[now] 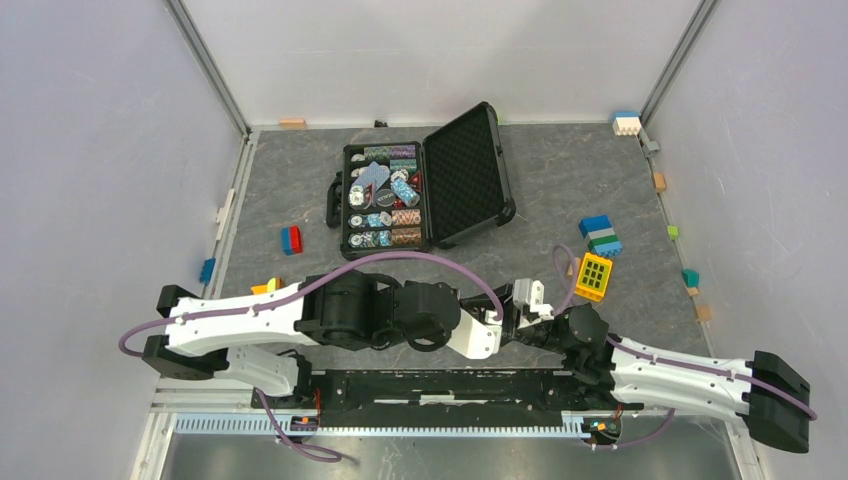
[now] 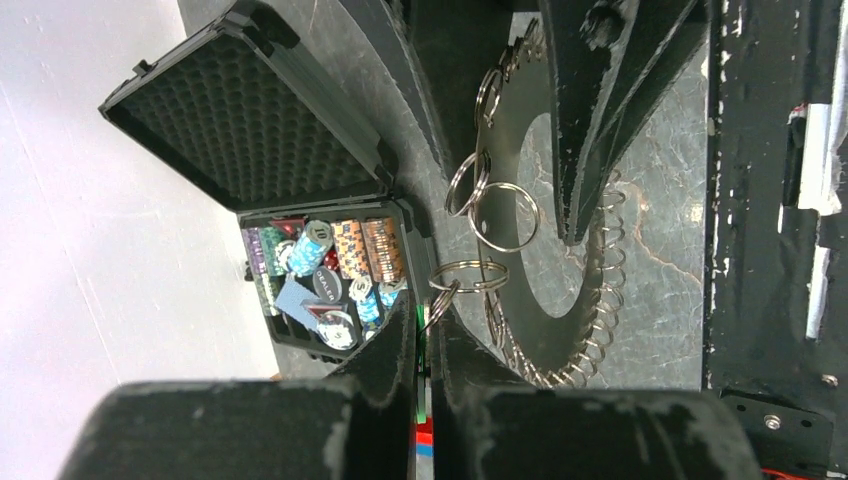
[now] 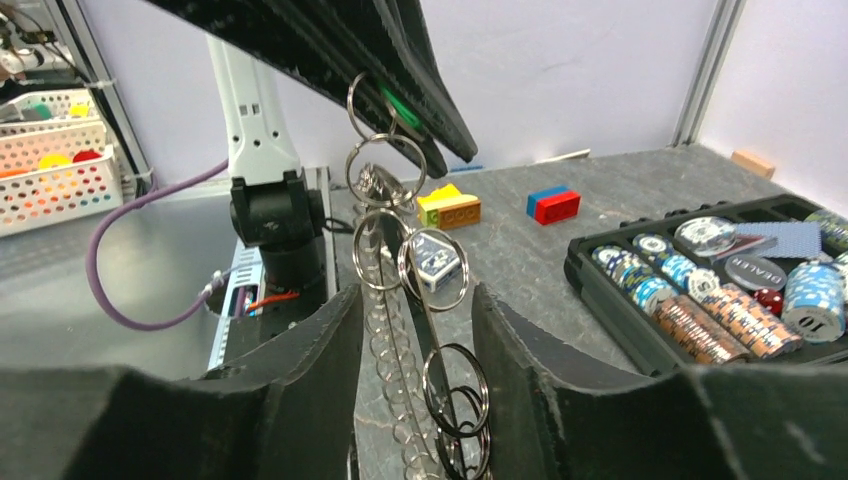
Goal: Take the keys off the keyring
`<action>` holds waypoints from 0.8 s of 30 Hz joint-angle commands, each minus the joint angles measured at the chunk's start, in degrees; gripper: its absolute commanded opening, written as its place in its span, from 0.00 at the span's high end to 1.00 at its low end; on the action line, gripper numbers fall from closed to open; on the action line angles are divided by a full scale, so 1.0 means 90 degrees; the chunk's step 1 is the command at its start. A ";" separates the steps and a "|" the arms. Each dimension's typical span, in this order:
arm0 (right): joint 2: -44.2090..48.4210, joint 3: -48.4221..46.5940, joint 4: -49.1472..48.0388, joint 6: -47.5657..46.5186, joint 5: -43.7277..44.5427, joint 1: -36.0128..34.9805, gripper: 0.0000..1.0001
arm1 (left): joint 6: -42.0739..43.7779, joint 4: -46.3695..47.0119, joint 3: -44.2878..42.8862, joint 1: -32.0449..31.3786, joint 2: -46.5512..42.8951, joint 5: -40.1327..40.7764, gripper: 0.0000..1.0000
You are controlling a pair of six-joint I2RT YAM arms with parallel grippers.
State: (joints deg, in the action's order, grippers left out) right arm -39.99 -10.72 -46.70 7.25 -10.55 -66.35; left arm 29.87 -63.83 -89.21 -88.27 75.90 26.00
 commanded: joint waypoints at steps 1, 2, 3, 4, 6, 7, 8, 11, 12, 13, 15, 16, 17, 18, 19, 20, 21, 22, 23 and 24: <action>-0.0080 -0.0300 0.0179 -0.0170 -0.0324 -0.0030 0.53 | -0.0183 0.0056 -0.0313 -0.0030 -0.0168 -0.0236 0.98; -0.0073 -0.0316 0.0216 -0.0194 -0.0368 -0.0029 0.55 | -0.0176 0.0021 -0.0326 -0.0028 -0.0161 -0.0278 0.98; -0.0065 -0.0334 0.0235 -0.0218 -0.0412 -0.0030 0.58 | -0.0192 -0.0016 -0.0355 -0.0028 -0.0150 -0.0330 0.98; -0.0045 -0.0356 0.0272 -0.0261 -0.0471 -0.0030 0.60 | -0.0203 -0.0053 -0.0373 -0.0032 -0.0151 -0.0379 0.98; 0.0001 -0.0388 0.0357 -0.0335 -0.0569 -0.0033 0.65 | -0.0222 -0.0111 -0.0397 -0.0032 -0.0153 -0.0477 0.98; 0.0028 -0.0391 0.0413 -0.0370 -0.0617 -0.0030 0.66 | -0.0216 -0.0142 -0.0400 -0.0026 -0.0164 -0.0536 0.98; 0.0077 -0.0408 0.0462 -0.0424 -0.0668 -0.0031 0.68 | -0.0222 -0.0177 -0.0394 -0.0028 -0.0181 -0.0594 0.98; 0.0214 -0.0437 0.0624 -0.0583 -0.0822 -0.0035 0.73 | -0.0213 -0.0262 -0.0384 -0.0031 -0.0217 -0.0724 0.98; 0.0259 -0.0440 0.0676 -0.0651 -0.0880 -0.0025 0.75 | -0.0213 -0.0294 -0.0381 -0.0033 -0.0224 -0.0747 0.98; 0.0298 -0.0453 0.0726 -0.0703 -0.0932 -0.0038 0.76 | -0.0199 -0.0321 -0.0381 -0.0027 -0.0232 -0.0756 0.98; 0.0349 -0.0493 0.0823 -0.0752 -0.1041 -0.0032 0.77 | -0.0203 -0.0349 -0.0357 -0.0034 -0.0273 -0.0796 0.98; 0.0384 -0.0516 0.0894 -0.0910 -0.1091 -0.0030 0.79 | -0.0203 -0.0349 -0.0343 -0.0030 -0.0293 -0.0815 0.98; 0.0395 -0.0552 0.0967 -0.0983 -0.1124 -0.0030 0.81 | -0.0187 -0.0349 -0.0329 -0.0030 -0.0320 -0.0868 0.98; 0.0400 -0.0589 0.1041 -0.1041 -0.1140 -0.0030 0.84 | -0.0189 -0.0349 -0.0316 -0.0030 -0.0332 -0.0930 0.98; 0.0398 -0.0625 0.1123 -0.1108 -0.1161 -0.0030 0.85 | -0.0183 -0.0349 -0.0313 -0.0030 -0.0351 -0.1013 0.98; 0.0399 -0.0658 0.1172 -0.1166 -0.1194 -0.0030 0.87 | -0.0169 -0.0349 -0.0312 -0.0034 -0.0374 -0.1087 0.98; 0.0387 -0.0681 0.1217 -0.1242 -0.1242 -0.0031 0.87 | -0.0164 -0.0349 -0.0303 -0.0028 -0.0399 -0.1171 0.98; 0.0380 -0.0710 0.1242 -0.1308 -0.1282 -0.0030 0.87 | -0.0144 -0.0349 -0.0300 -0.0031 -0.0421 -0.1253 0.98; 0.0364 -0.0727 0.1281 -0.1376 -0.1323 -0.0032 0.87 | -0.0138 -0.0349 -0.0286 -0.0032 -0.0438 -0.1324 0.98; 0.0339 -0.0766 0.1329 -0.1445 -0.1353 -0.0030 0.87 | -0.0135 -0.0363 -0.0274 -0.0030 -0.0455 -0.1410 0.98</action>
State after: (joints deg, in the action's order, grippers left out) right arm -37.08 -14.26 -35.99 -1.98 -20.43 -66.37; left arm 29.82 -67.53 -90.08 -88.27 74.06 17.08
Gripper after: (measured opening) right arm 0.202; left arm 0.062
